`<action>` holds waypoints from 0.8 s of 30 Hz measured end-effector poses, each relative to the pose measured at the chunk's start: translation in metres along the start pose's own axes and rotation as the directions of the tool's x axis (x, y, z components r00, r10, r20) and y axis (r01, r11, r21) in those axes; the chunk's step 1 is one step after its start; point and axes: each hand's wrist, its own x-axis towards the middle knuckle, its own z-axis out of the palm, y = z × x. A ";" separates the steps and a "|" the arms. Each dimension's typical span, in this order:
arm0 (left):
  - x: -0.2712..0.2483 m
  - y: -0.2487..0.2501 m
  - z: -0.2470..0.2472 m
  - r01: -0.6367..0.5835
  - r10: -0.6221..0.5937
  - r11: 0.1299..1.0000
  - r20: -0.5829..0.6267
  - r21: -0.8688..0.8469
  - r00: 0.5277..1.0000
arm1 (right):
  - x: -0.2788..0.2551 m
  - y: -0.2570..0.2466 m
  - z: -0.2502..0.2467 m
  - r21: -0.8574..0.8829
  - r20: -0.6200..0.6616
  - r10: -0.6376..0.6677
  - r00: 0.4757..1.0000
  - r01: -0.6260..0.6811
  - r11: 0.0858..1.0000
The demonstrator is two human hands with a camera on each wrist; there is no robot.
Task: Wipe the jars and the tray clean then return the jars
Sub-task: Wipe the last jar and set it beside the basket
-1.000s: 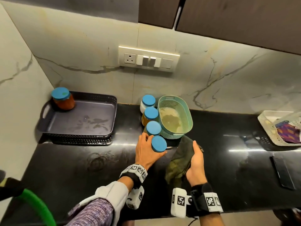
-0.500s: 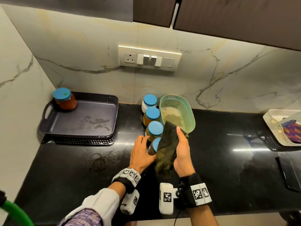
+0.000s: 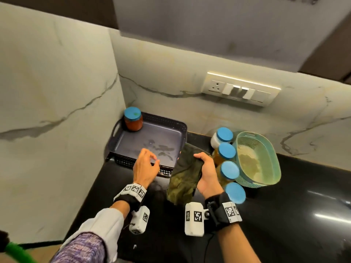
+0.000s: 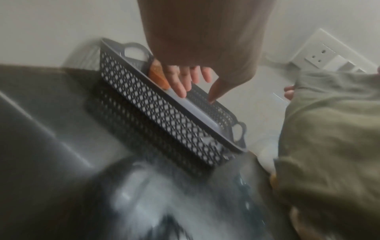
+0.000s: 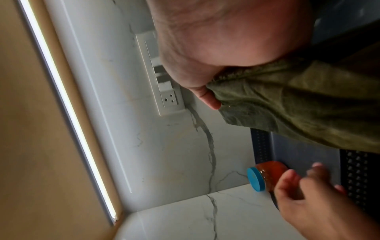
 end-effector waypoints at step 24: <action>0.240 -0.034 -0.048 0.025 -0.066 0.914 0.086 0.406 0.994 | 0.008 0.039 0.080 0.005 -0.026 0.014 1.000 -0.014 1.000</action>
